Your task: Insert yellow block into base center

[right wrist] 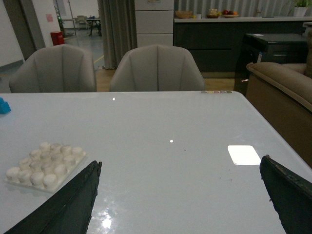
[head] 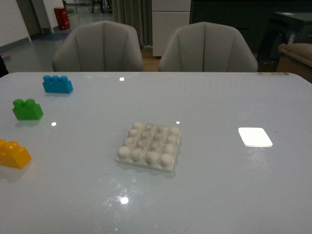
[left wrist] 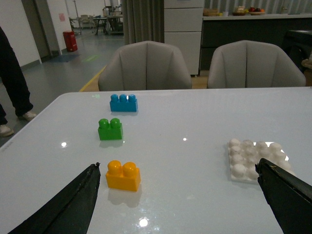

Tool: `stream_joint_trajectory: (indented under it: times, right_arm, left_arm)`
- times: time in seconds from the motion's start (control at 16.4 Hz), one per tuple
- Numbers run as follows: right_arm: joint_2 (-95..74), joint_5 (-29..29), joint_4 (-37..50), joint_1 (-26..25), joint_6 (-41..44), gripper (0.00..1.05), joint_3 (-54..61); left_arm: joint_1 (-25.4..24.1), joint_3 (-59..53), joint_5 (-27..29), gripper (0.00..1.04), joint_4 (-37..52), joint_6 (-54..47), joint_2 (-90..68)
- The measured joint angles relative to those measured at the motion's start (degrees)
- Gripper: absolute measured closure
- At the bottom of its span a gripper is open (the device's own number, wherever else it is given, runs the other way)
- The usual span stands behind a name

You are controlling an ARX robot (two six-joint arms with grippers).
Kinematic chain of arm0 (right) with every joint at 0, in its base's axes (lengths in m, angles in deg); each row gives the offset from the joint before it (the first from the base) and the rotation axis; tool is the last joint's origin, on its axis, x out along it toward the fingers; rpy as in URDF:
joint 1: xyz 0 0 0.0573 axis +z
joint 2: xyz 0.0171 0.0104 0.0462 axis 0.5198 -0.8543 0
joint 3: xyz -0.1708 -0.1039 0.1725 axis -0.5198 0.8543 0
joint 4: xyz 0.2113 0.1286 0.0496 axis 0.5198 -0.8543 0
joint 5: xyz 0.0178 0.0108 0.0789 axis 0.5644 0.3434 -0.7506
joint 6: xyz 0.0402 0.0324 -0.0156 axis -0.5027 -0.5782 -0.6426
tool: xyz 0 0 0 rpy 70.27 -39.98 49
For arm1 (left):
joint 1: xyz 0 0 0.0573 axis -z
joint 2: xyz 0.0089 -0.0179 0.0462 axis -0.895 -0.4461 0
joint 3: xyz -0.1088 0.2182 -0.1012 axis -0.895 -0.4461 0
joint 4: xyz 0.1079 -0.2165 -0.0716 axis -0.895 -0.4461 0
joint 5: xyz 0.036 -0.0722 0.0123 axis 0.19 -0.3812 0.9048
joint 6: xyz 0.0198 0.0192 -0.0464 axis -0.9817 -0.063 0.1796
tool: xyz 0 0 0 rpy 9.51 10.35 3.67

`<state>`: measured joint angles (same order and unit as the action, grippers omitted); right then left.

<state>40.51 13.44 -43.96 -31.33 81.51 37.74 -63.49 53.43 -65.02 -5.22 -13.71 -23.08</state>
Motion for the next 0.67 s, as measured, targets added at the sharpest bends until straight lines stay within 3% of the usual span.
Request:
stream_joint_trajectory:
  times: [0.06, 0.12, 0.24, 0.37, 0.49, 0.61, 0.67]
  right_arm:
    - [0.0, 0.0, 0.0, 0.0, 0.0, 0.06, 0.0]
    - [0.0, 0.0, 0.0, 0.0, 0.0, 0.06, 0.0]
    - [0.0, 0.0, 0.0, 0.0, 0.0, 0.06, 0.0]
    - [0.0, 0.0, 0.0, 0.0, 0.0, 0.06, 0.0]
    - [0.0, 0.0, 0.0, 0.0, 0.0, 0.06, 0.0]
    - [0.0, 0.0, 0.0, 0.0, 0.0, 0.06, 0.0]
    - [0.0, 0.0, 0.0, 0.0, 0.0, 0.06, 0.0]
  left_arm:
    - [0.2, 1.1, 0.4, 0.07, -4.2, 0.8, -0.8]
    - [0.6, 5.6, 1.5, 0.07, -14.1, 3.5, -7.1]
    - [0.1, 9.7, 0.3, 0.07, -18.6, 5.1, -13.4]
    - [-4.0, 11.5, -4.4, 0.07, -12.4, 4.9, -16.4]
    - [-13.7, 13.3, -13.4, 0.07, 3.2, 2.1, -31.6]
    - [-18.2, 15.3, -16.7, 0.07, 16.9, -0.7, -47.4]
    - [-18.5, 16.1, -16.8, 0.07, 19.6, -1.1, -50.9]
